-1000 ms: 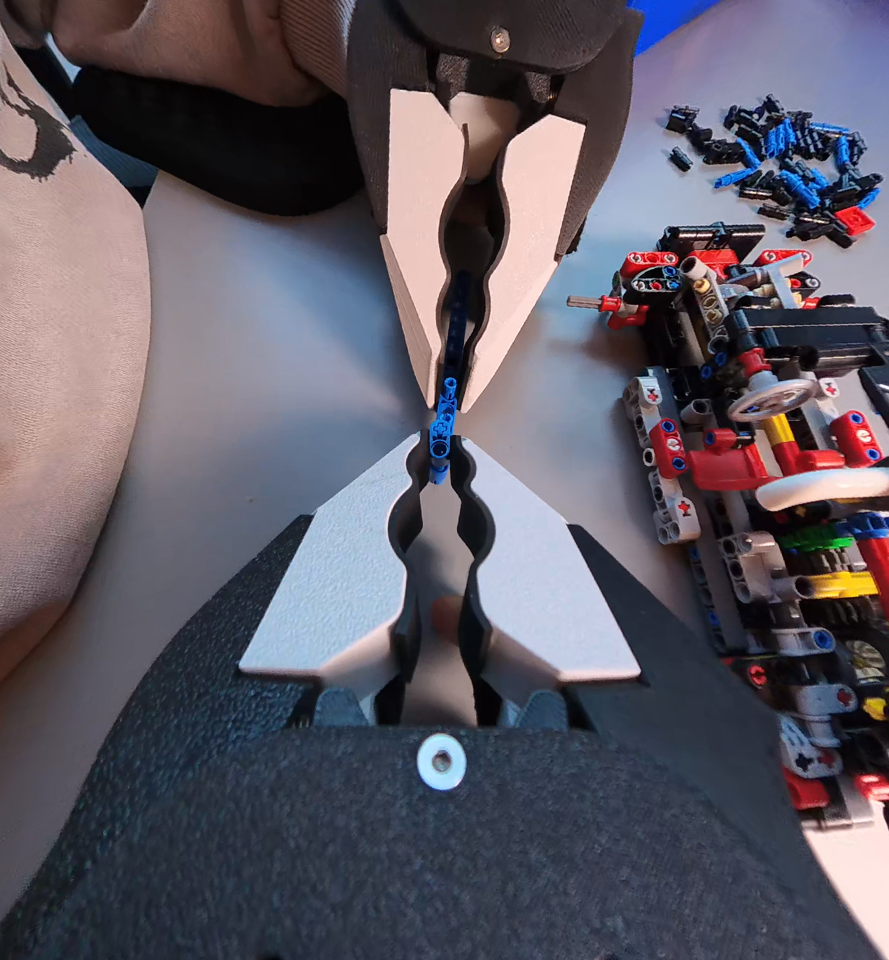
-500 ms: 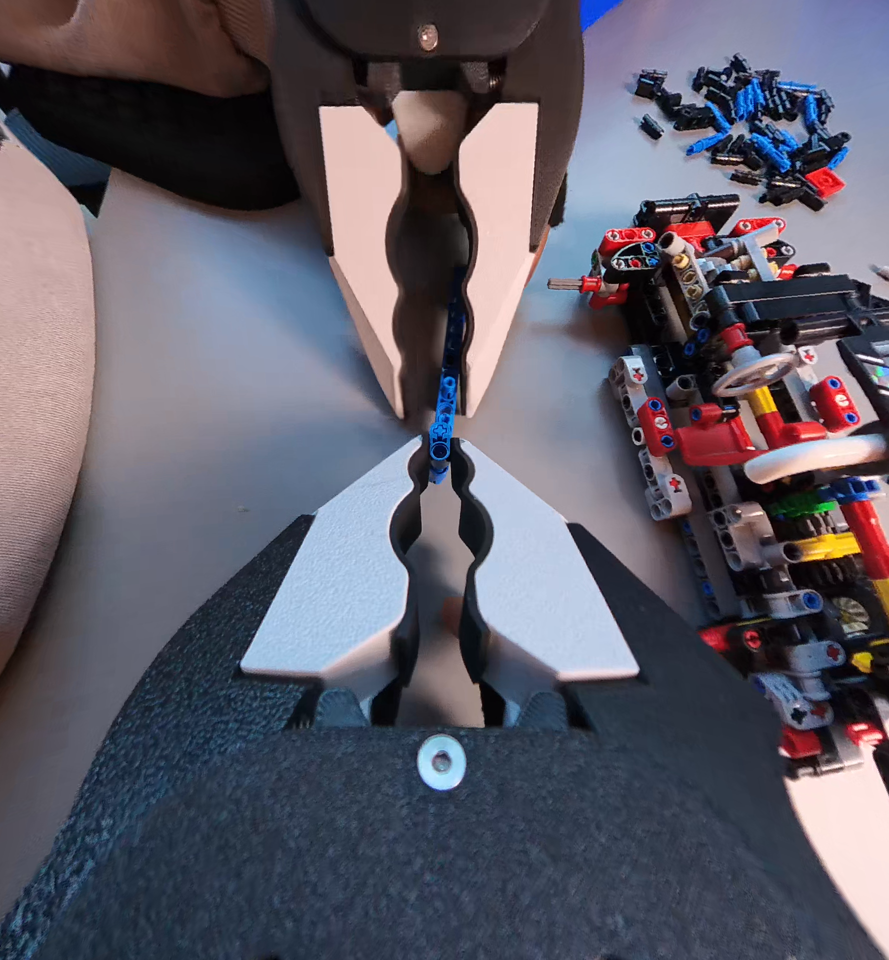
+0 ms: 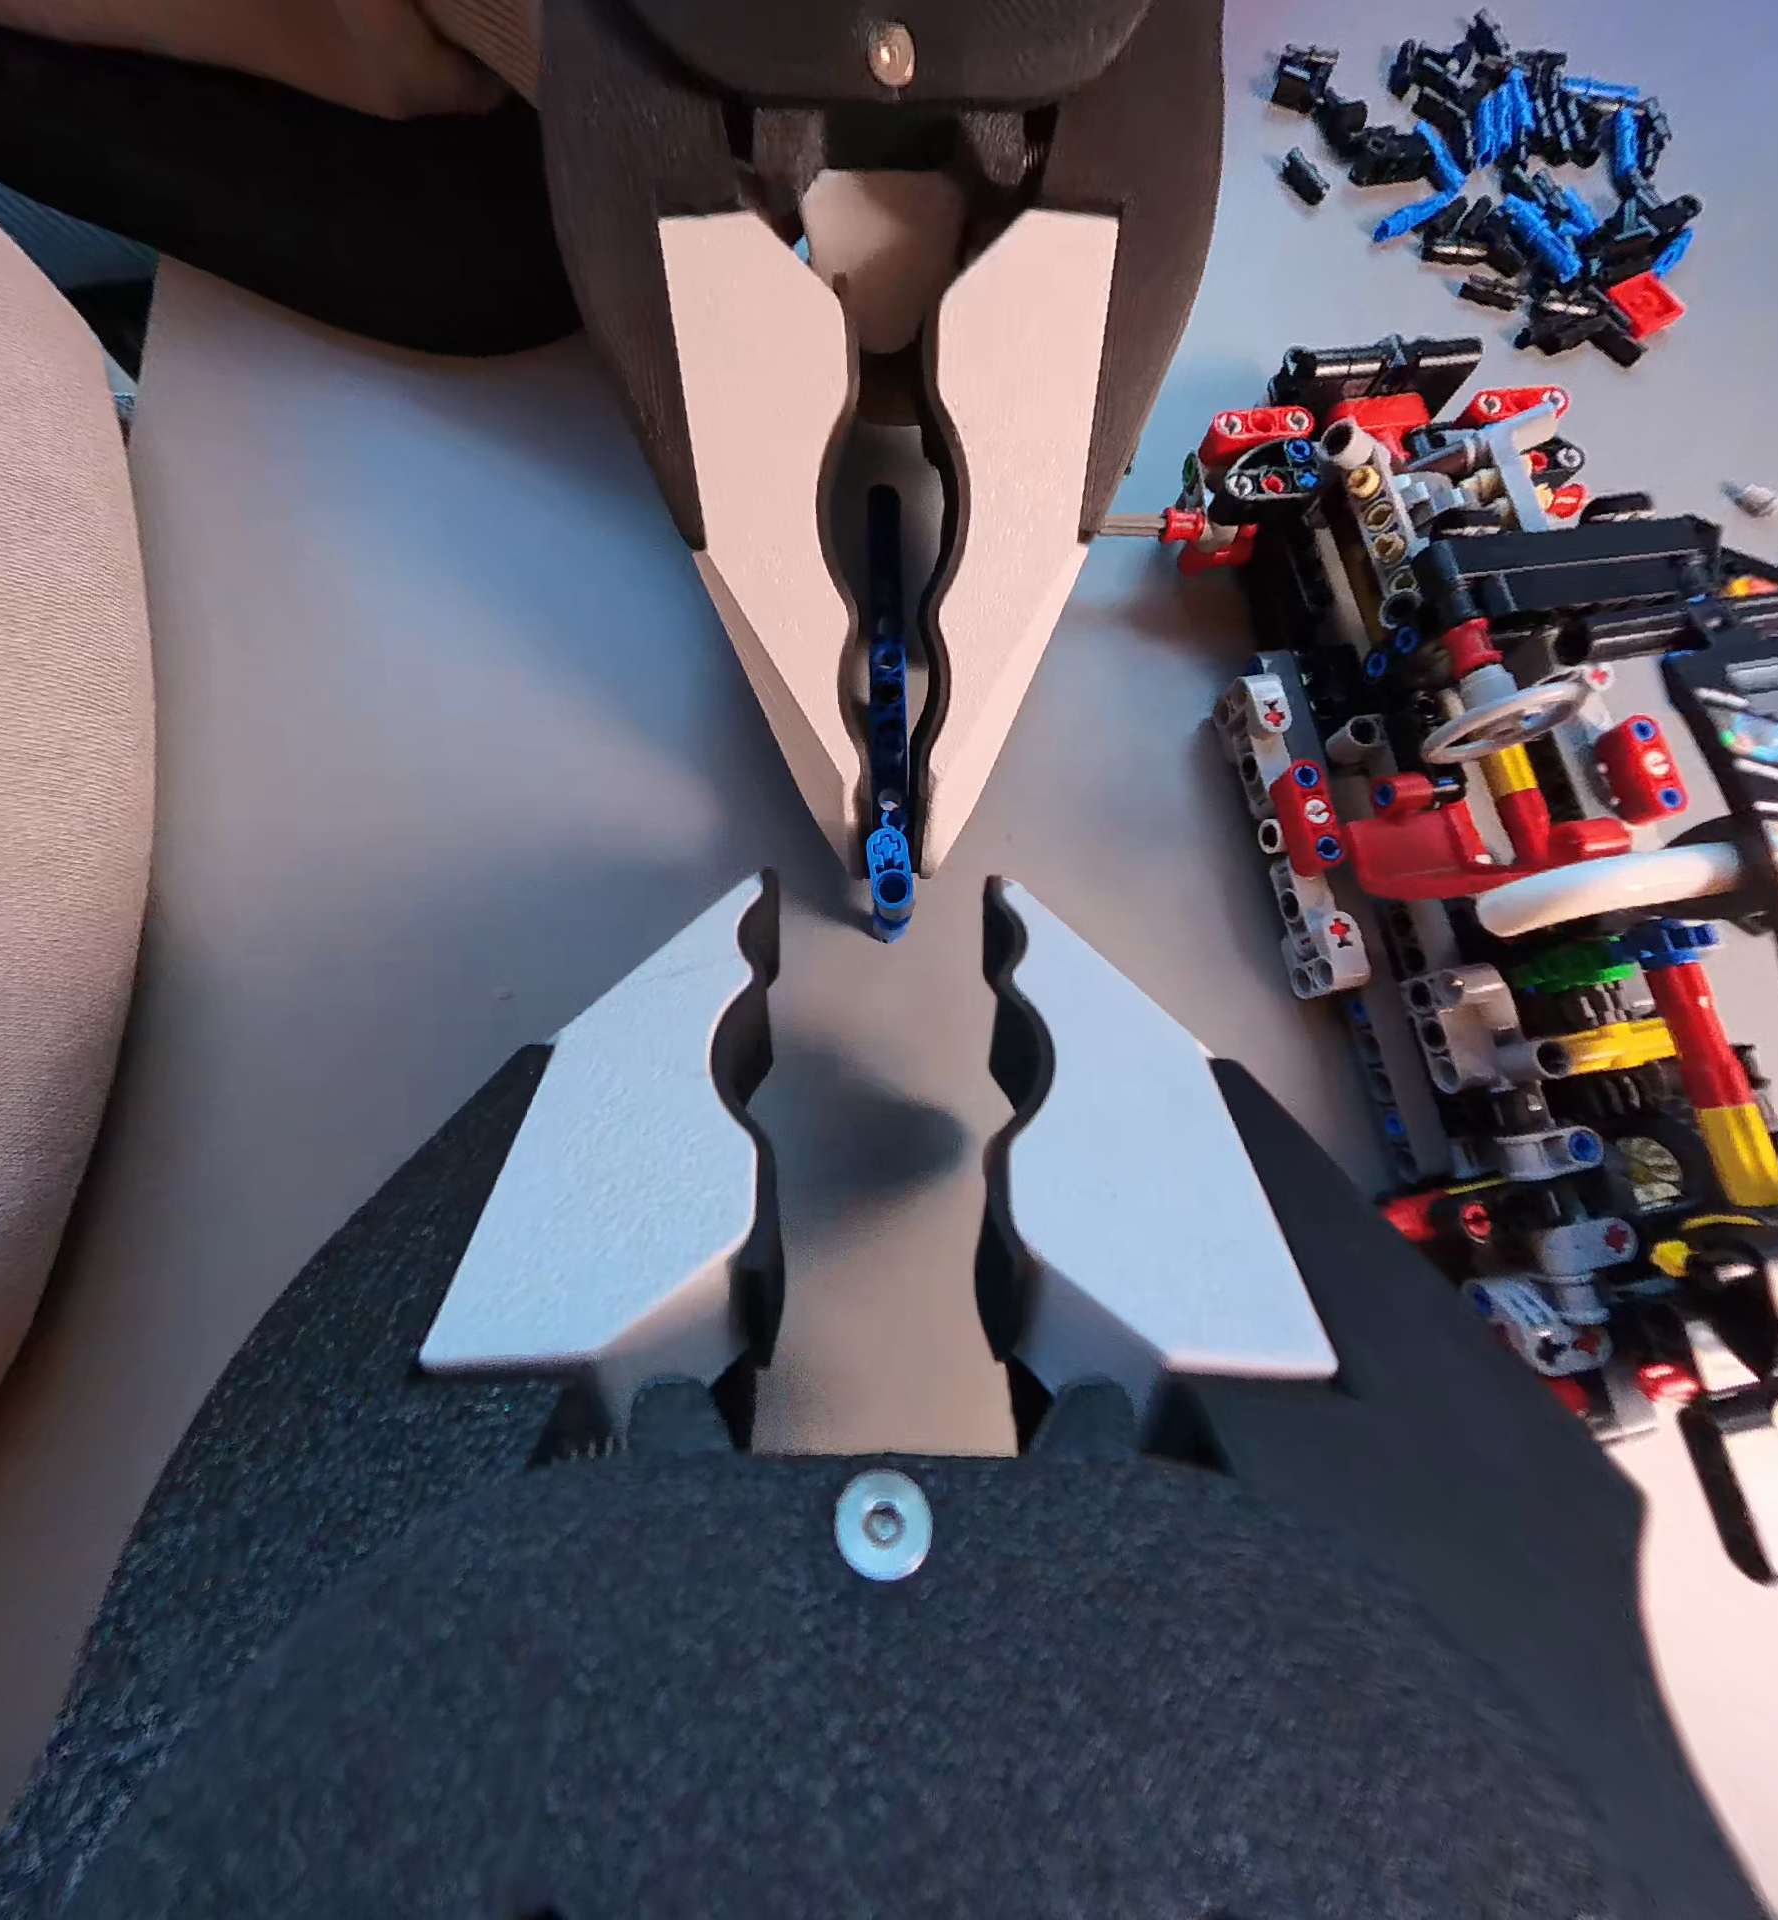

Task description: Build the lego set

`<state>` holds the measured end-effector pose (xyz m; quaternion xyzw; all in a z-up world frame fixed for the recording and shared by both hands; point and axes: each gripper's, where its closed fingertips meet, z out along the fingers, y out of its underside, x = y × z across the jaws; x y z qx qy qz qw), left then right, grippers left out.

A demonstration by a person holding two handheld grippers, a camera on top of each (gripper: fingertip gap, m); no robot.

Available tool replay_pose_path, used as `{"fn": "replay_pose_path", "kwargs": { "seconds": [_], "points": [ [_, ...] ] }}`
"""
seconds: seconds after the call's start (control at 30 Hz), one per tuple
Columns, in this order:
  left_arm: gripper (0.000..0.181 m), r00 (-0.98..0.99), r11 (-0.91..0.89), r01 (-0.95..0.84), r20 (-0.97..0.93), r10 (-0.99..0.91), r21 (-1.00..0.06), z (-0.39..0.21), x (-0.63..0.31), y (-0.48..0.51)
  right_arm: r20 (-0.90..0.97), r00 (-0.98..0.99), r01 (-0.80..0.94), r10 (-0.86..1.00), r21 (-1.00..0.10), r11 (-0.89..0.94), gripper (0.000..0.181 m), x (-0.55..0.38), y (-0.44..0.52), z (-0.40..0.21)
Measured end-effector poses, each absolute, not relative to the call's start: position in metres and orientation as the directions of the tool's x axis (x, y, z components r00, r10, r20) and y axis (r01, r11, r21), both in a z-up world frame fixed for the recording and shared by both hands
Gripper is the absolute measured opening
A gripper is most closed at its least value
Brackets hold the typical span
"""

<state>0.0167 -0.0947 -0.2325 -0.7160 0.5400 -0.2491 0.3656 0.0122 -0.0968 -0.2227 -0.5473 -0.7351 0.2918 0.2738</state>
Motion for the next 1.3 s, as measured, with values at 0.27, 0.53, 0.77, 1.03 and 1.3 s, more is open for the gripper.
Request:
{"fn": "replay_pose_path", "kwargs": {
  "seconds": [0.27, 0.53, 0.77, 1.03, 1.3],
  "points": [
    [0.006, 0.296, -0.160, -0.583, -0.025, -0.955, -0.796, -0.233, 0.017, -0.095, 0.141, -0.311, 0.685, 0.940, -0.653, 0.324, 0.014, 0.015, -0.097, -0.215],
    [0.006, 0.331, -0.206, -0.565, 0.009, -0.944, -0.799, -0.233, 0.018, -0.094, 0.068, -0.255, 0.763, 0.965, -0.598, 0.244, 0.005, 0.016, -0.093, -0.217],
    [0.006, 0.352, -0.233, -0.554, 0.028, -0.936, -0.799, -0.233, 0.018, -0.094, 0.004, -0.232, 0.800, 0.973, -0.568, 0.193, 0.005, 0.017, -0.094, -0.218],
    [0.006, 0.367, -0.242, -0.550, 0.029, -0.930, -0.799, -0.233, 0.018, -0.094, -0.004, -0.249, 0.836, 0.968, -0.505, 0.213, 0.005, 0.017, -0.094, -0.221],
    [0.006, 0.377, -0.230, -0.556, 0.004, -0.926, -0.799, -0.233, 0.017, -0.092, -0.041, -0.237, 0.864, 0.971, -0.466, 0.192, 0.004, 0.017, -0.088, -0.225]
  ]
}}
